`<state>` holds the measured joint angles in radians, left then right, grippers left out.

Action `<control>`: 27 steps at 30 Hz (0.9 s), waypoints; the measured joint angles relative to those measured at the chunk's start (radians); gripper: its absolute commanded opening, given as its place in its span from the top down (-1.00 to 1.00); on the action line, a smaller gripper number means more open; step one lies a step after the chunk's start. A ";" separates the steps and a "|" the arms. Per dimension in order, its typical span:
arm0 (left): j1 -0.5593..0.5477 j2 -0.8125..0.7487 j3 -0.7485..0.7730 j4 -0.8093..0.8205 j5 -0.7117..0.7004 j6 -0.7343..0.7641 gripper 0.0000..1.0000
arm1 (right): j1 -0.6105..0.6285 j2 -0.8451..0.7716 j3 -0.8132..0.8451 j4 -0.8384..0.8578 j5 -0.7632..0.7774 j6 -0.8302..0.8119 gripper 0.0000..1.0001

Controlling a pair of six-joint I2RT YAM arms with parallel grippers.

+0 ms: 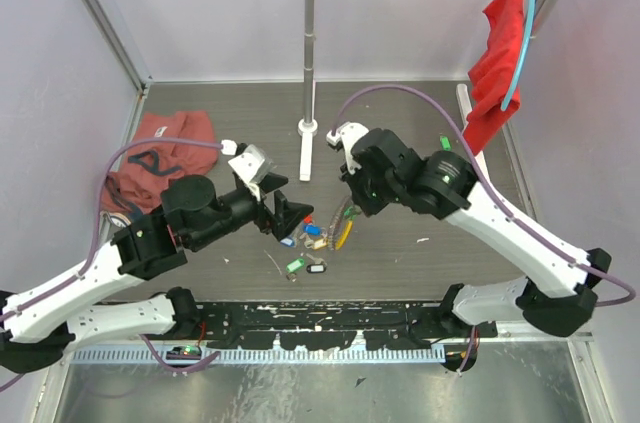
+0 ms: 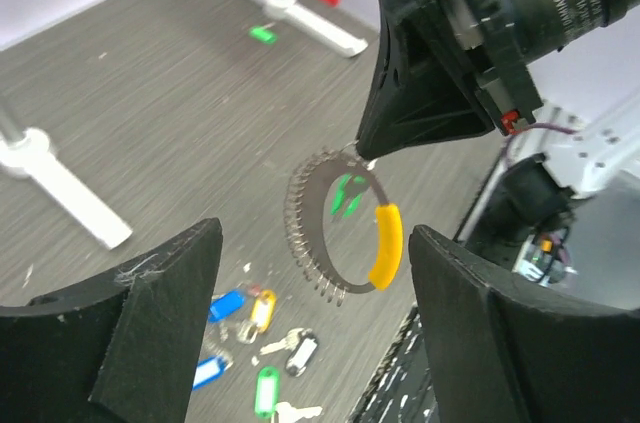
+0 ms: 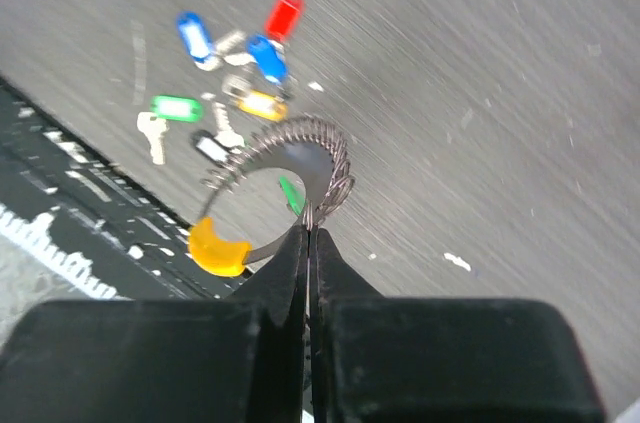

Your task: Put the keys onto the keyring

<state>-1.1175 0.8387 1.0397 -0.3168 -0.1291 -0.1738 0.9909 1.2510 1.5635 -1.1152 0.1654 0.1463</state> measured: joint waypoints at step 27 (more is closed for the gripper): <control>0.184 -0.077 -0.036 -0.208 -0.085 -0.088 -0.96 | -0.288 0.277 -0.282 0.257 -0.007 -0.062 0.95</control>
<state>-0.9337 0.7620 1.0035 -0.5243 -0.2138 -0.2619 0.7025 1.5276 1.2819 -0.8577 0.1581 0.0841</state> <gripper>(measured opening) 0.983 0.037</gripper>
